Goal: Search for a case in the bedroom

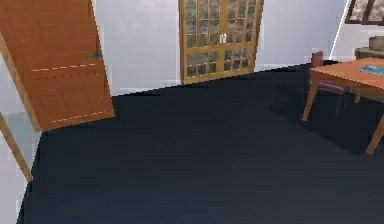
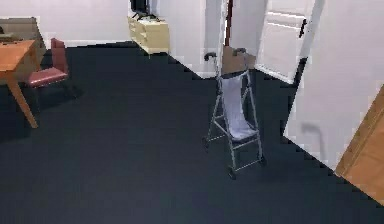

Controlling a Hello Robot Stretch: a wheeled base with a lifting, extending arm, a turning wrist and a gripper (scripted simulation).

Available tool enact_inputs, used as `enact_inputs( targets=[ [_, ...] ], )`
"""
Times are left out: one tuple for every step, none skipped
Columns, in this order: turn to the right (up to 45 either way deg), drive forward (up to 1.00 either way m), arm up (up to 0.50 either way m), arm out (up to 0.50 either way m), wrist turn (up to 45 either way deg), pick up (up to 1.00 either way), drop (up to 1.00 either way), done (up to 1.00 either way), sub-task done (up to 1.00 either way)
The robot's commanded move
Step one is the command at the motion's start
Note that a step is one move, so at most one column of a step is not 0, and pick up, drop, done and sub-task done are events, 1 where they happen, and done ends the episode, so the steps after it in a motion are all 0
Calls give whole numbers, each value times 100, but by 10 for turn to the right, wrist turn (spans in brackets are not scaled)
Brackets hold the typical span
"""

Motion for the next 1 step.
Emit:
enact_inputs(
  targets=[
    [0,50,0,0,0,0,0,0,0]
  ],
)
